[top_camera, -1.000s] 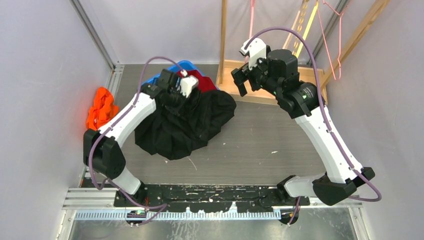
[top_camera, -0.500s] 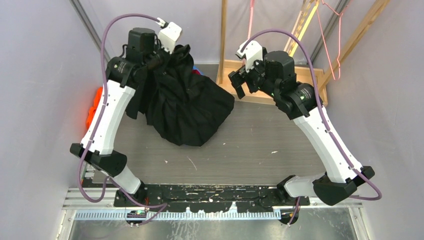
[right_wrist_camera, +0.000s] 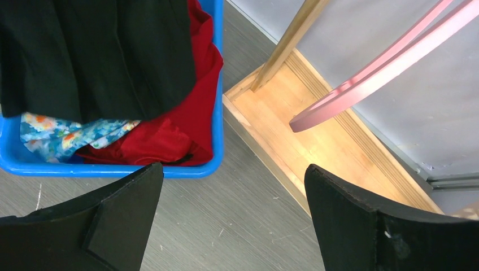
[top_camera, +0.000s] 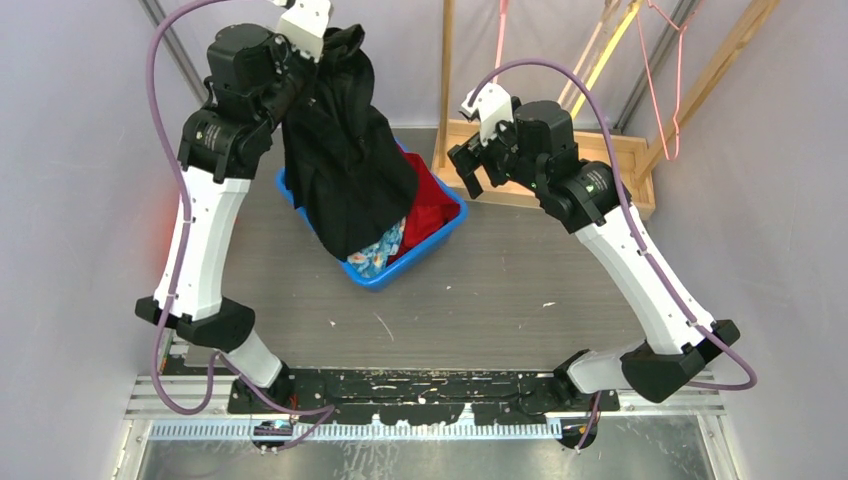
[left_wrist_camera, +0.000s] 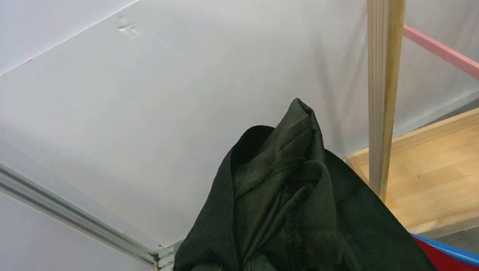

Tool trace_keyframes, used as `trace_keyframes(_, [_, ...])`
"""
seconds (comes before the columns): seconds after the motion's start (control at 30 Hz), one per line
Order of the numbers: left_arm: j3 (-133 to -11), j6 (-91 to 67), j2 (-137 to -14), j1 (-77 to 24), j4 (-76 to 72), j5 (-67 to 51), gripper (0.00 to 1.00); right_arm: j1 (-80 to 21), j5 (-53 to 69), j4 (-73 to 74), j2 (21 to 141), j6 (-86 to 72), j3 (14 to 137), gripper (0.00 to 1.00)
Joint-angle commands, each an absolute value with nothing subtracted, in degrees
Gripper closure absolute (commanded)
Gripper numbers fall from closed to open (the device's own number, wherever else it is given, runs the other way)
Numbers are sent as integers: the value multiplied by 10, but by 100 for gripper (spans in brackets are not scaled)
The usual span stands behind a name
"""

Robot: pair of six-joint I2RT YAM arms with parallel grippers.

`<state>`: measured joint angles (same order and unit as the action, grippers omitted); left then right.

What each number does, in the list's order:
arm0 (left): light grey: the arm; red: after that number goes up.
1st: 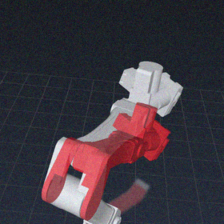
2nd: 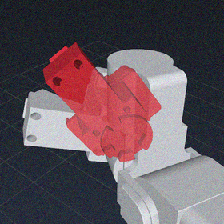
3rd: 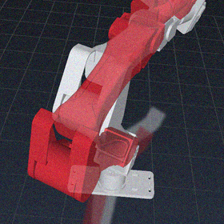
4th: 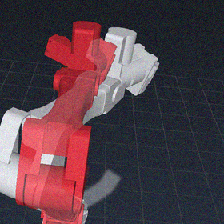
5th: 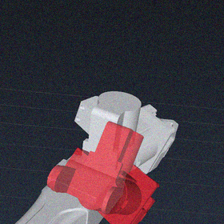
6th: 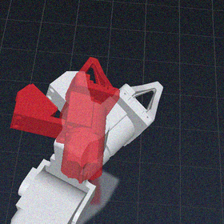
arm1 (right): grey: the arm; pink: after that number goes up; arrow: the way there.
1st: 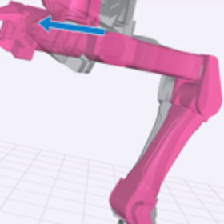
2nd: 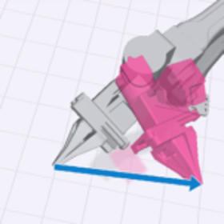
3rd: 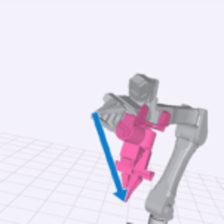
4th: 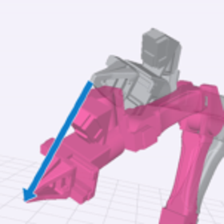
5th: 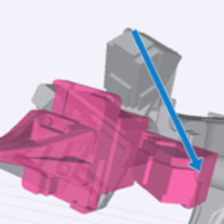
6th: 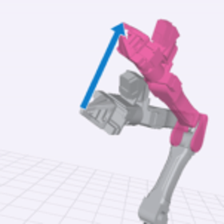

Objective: Remove the skirt from the hanger
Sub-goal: Place the skirt in the bin.

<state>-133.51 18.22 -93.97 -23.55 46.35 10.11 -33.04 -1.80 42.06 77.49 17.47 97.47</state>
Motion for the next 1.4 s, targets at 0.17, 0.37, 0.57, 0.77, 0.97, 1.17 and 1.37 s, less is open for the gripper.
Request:
trace_keyframes(0.17, [-1136,91,-864,-236,333,-1,100,-336,-11,395,772,178,987,0])
trace_keyframes(0.37, [-876,-18,-790,-252,241,-63,100,-337,-9,397,767,177,977,0])
trace_keyframes(0.57, [-770,-123,-790,-332,180,-161,100,-338,0,395,776,174,975,0])
trace_keyframes(0.77, [-761,-117,-812,-351,200,-49,100,-341,6,394,776,174,976,0])
trace_keyframes(0.97, [-815,-144,-898,-276,303,-62,100,-342,0,397,771,182,974,0])
trace_keyframes(1.17, [-721,-240,-942,-277,183,-249,100,-341,-7,398,771,191,969,0])
trace_keyframes(1.37, [-744,-207,-891,-305,214,-229,9,-342,-14,395,777,192,971,0])
